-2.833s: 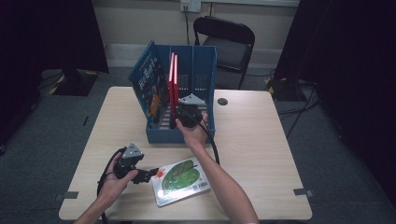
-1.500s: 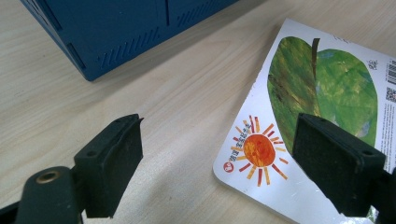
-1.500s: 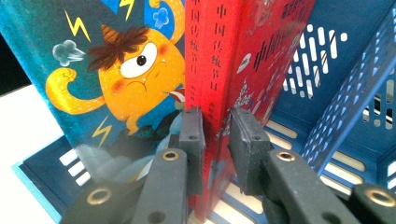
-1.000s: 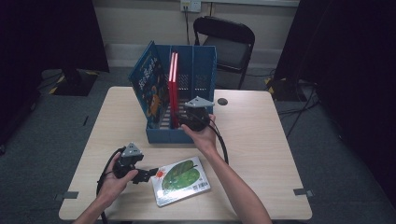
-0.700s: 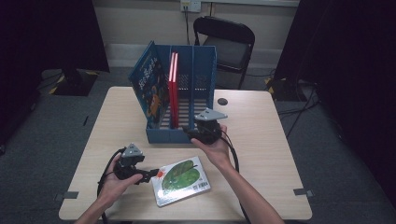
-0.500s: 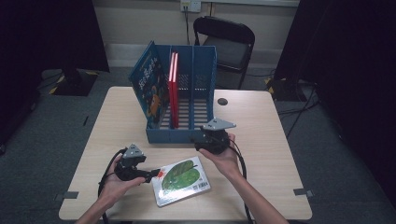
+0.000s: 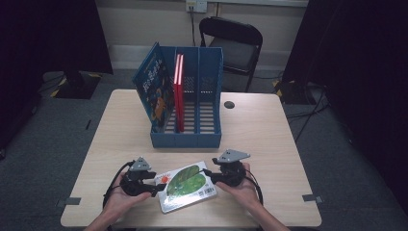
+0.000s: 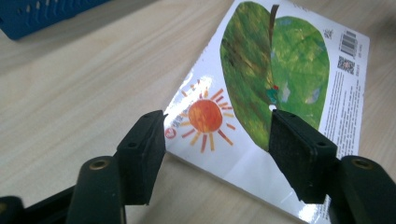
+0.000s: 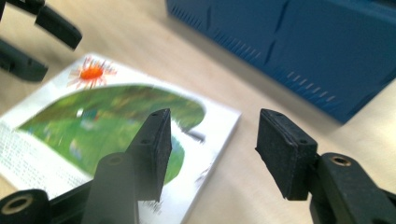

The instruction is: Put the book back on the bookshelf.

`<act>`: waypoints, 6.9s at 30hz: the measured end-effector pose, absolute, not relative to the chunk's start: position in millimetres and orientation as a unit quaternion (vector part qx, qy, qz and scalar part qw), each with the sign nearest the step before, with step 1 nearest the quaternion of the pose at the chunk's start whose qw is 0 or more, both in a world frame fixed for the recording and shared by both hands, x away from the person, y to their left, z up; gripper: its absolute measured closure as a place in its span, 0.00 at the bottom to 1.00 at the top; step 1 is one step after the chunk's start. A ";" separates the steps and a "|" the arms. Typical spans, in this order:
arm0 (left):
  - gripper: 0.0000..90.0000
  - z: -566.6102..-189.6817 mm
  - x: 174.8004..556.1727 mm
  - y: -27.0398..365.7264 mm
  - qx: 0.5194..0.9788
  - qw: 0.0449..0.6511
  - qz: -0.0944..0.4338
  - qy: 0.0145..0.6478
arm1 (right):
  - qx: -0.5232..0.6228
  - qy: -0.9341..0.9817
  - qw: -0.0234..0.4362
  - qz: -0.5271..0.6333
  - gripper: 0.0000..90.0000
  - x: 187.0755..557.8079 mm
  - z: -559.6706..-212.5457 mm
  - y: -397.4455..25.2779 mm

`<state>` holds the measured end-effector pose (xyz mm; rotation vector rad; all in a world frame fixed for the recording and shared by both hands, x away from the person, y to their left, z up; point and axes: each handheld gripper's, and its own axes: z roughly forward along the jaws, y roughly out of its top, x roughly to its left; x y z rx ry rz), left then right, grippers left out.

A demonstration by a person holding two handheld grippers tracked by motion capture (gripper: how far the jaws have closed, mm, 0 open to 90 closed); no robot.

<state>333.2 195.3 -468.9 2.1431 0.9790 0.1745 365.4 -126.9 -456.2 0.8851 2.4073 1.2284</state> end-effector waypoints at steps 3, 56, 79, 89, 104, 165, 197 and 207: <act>0.41 -472.3 333.2 195.6 0.842 0.373 0.057 0.386 | 0.302 0.846 0.137 0.417 0.49 363.7 -467.5 -123.9; 0.31 -488.1 384.2 175.4 0.815 0.398 0.046 0.418 | 0.286 0.871 0.087 0.390 0.30 342.6 -483.7 -127.0; 0.35 -478.6 384.6 181.3 0.789 0.442 0.036 0.424 | 0.271 0.882 0.068 0.378 0.19 323.9 -486.2 -129.8; 0.35 -472.7 384.6 185.1 0.772 0.464 0.024 0.434 | 0.258 0.891 0.093 0.362 0.13 318.2 -490.0 -124.8; 0.36 -462.2 376.0 192.3 0.756 0.499 -0.008 0.423 | 0.260 0.887 0.099 0.368 0.14 318.1 -490.2 -124.9; 0.73 -455.1 347.2 162.4 0.835 0.484 0.013 0.262 | 0.307 0.855 0.062 0.413 0.19 348.2 -479.6 -136.8; 0.79 -451.5 335.1 161.7 0.851 0.479 0.031 0.213 | 0.319 0.844 0.042 0.429 0.27 354.6 -473.5 -142.8; 0.79 -452.5 340.3 164.1 0.846 0.481 0.043 0.228 | 0.315 0.832 0.064 0.453 0.32 351.1 -460.9 -148.9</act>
